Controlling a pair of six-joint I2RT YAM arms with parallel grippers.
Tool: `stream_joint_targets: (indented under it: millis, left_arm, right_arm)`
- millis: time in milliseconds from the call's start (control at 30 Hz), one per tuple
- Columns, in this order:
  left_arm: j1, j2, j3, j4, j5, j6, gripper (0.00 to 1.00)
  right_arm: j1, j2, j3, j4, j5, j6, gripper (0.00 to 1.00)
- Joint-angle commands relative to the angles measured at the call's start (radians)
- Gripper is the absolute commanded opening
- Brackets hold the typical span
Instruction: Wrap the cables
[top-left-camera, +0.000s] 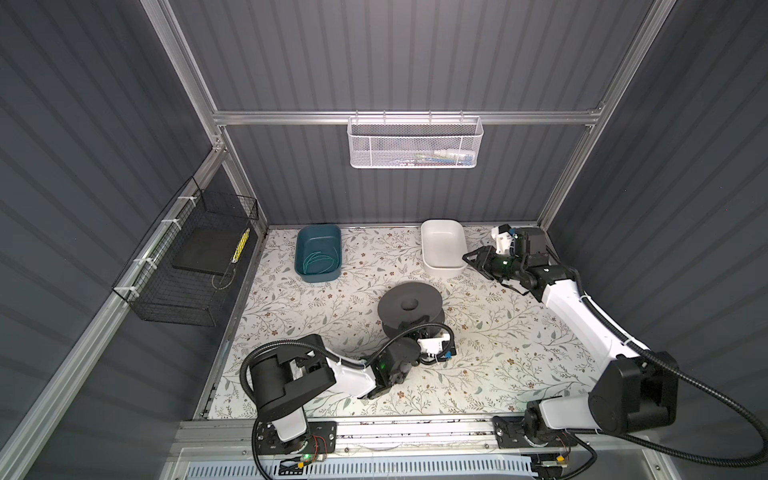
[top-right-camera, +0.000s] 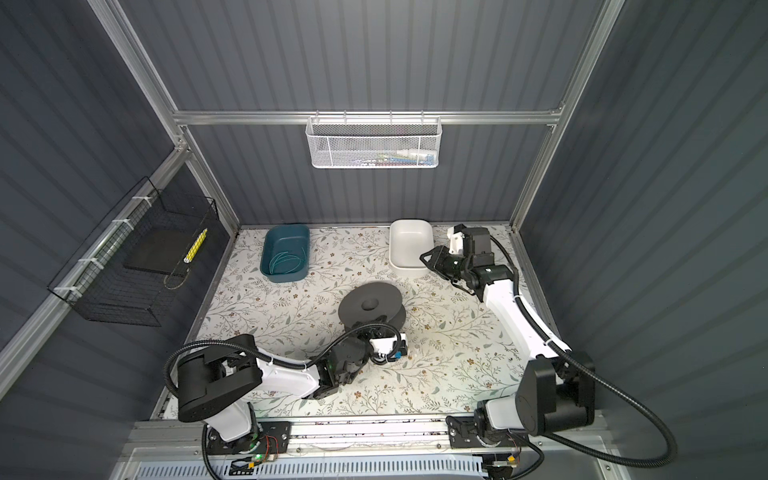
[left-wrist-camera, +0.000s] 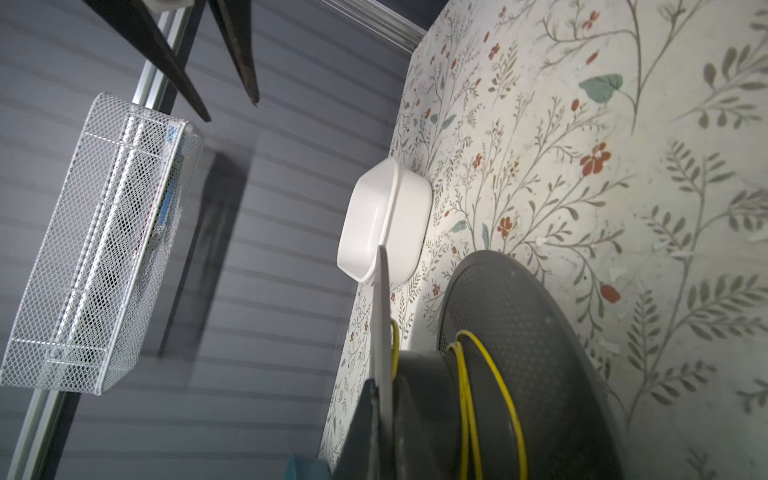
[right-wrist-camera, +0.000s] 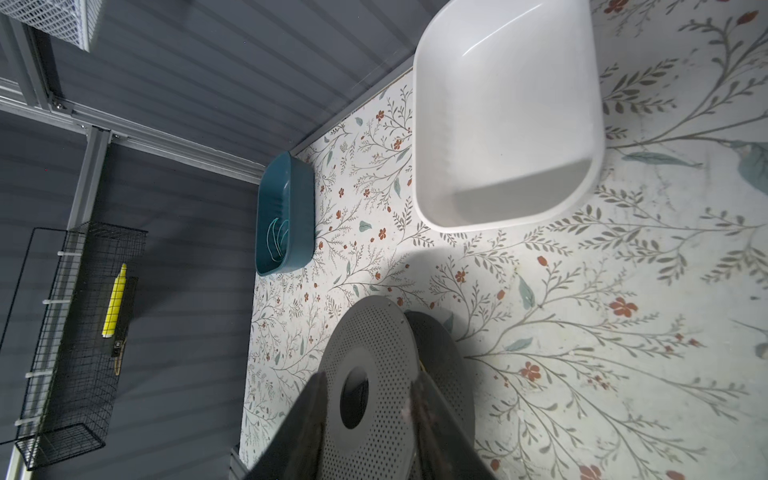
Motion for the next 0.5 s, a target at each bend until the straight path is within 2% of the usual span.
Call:
stream_joint_targets:
  millis: [0,133,200,267,333,467]
  left_arm:
    - [0.005,0.027,0.025,0.021,-0.026,-0.003,0.07]
    - [0.007,0.003,0.053,-0.178,0.006,-0.119,0.32]
    - [0.009,-0.015,0.071,-0.271,0.022,-0.174,0.48]
    - [0.014,-0.029,0.084,-0.327,0.036,-0.211,0.55]
    - [0.014,-0.041,0.100,-0.373,0.048,-0.232,0.67]
    - [0.019,-0.109,0.174,-0.626,0.122,-0.329,0.93]
  right_arm:
    - [-0.001,-0.070,-0.060,0.005,0.024,-0.030,0.40]
    - [-0.001,-0.157,-0.138,-0.013,0.059,-0.054,0.42]
    - [-0.002,-0.196,-0.168,-0.023,0.070,-0.066,0.43]
    - [-0.004,-0.220,-0.185,-0.033,0.071,-0.075,0.44]
    - [-0.007,-0.242,-0.197,-0.042,0.070,-0.082,0.45]
    - [-0.018,-0.291,-0.204,-0.077,0.072,-0.100,0.47]
